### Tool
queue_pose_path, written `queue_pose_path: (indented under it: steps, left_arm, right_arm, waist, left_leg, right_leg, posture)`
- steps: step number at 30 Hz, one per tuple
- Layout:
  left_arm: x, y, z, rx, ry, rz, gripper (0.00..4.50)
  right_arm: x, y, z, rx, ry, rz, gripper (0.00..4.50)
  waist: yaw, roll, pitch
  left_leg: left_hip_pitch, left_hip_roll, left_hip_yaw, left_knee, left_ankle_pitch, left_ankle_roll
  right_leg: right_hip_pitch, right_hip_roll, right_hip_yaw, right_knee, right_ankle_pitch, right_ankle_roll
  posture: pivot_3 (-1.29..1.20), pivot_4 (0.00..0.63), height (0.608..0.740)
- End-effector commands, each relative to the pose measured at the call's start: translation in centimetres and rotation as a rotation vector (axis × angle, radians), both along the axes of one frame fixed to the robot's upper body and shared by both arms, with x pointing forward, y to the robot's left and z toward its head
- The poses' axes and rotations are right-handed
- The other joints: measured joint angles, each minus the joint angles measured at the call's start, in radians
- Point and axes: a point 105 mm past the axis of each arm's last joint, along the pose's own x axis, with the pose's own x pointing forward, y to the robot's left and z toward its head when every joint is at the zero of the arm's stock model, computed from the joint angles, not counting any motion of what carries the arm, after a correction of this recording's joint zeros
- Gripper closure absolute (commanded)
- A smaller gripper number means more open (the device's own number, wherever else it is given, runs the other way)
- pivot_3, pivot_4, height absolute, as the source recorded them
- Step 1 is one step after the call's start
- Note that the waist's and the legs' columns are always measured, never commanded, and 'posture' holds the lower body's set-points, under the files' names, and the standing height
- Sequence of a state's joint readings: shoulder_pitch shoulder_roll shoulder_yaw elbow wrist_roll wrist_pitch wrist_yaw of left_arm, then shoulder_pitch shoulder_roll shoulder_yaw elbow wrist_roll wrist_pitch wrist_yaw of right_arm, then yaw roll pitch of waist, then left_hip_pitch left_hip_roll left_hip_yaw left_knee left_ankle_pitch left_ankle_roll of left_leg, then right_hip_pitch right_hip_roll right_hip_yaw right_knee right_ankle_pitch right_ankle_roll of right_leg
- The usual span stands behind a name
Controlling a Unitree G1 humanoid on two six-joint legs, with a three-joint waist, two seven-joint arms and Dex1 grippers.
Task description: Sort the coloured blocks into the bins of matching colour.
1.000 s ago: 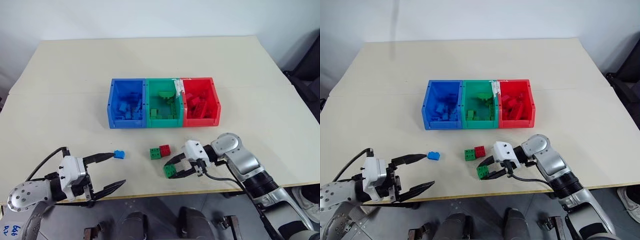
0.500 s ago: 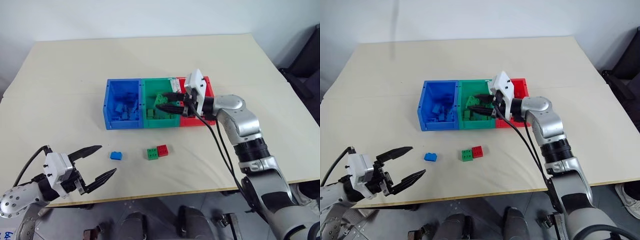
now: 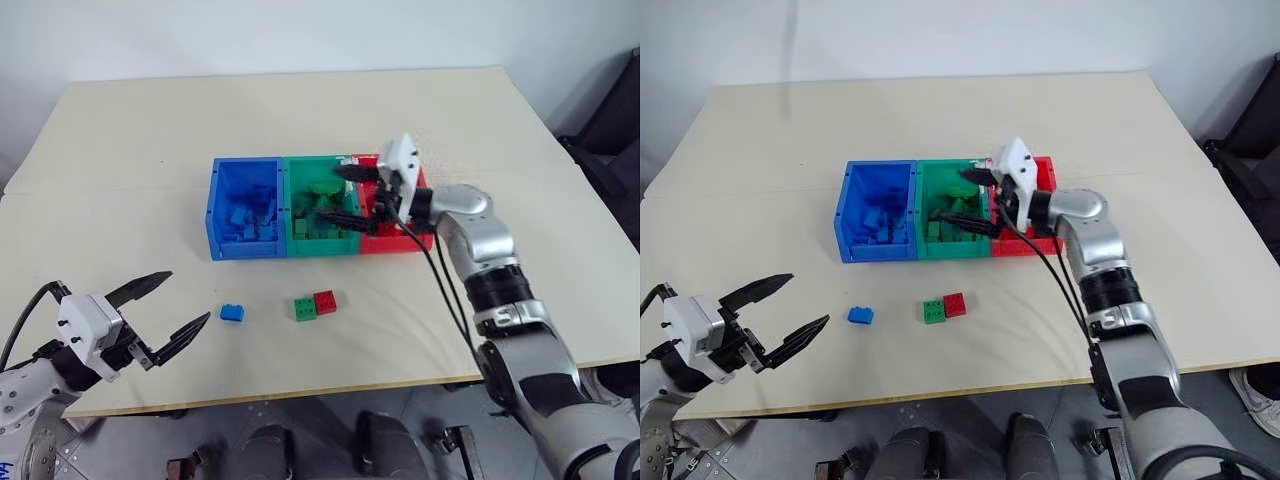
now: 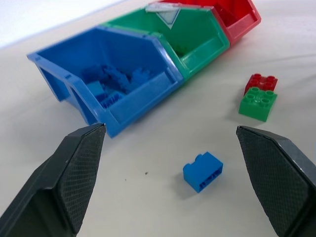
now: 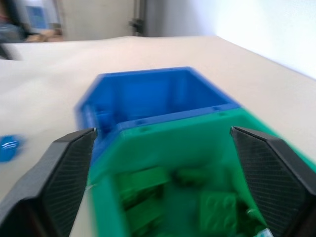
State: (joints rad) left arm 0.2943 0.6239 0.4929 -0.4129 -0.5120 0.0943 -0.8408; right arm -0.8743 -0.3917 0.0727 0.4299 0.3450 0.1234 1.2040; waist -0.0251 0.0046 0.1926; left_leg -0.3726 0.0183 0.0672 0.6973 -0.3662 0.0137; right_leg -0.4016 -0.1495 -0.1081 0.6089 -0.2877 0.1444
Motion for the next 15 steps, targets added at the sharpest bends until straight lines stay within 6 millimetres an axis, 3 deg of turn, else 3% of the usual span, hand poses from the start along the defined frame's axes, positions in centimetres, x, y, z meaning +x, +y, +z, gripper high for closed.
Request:
queue_pose_path:
  steps: [1, 6, 9, 15]
  left_arm:
    - [0.0, -0.3, 0.0, -0.021, 0.026, -0.039, 0.0]
    - [1.1, -2.1, -0.5, -0.028, 0.061, -0.156, 0.0]
    - [2.0, -3.0, -0.7, -0.027, 0.064, -0.201, 0.0]
    - [3.9, -5.9, -0.1, -0.022, 0.039, -0.343, 0.0]
  right_arm:
    - [-3.4, -2.7, 0.0, -0.005, -0.033, 0.11, 0.03]
    - [-6.2, -7.5, -2.7, -0.072, -0.03, 0.039, 0.03]
    - [-7.0, -9.5, -3.7, -0.11, -0.046, -0.031, 0.03]
    - [-7.9, -15.4, -6.1, -0.191, -0.006, -0.247, 0.03]
  waist:
    - [0.003, 0.0, 0.0]
    - [0.01, 0.0, 0.0]
    - [0.015, 0.0, 0.0]
    - [0.025, 0.0, 0.0]
  left_leg:
    - [0.0, 0.0, 0.0, 0.0, 0.0, 0.0]
    - [0.001, -0.001, 0.001, 0.001, -0.001, 0.001]
    - [0.003, 0.0, 0.001, 0.001, -0.001, 0.0]
    - [0.004, 0.0, 0.006, 0.002, 0.0, 0.0]
  right_leg:
    - [0.0, 0.0, -0.001, 0.0, 0.0, 0.0]
    - [0.003, 0.0, -0.001, -0.003, 0.0, 0.001]
    - [0.004, 0.0, 0.0, -0.003, 0.001, 0.001]
    - [0.005, 0.0, 0.0, -0.002, 0.001, 0.001]
  posture:
    - [0.0, 0.15, 0.74]
    - [0.0, 0.15, 0.74]
    - [0.0, 0.15, 0.74]
    - [0.0, 0.15, 0.74]
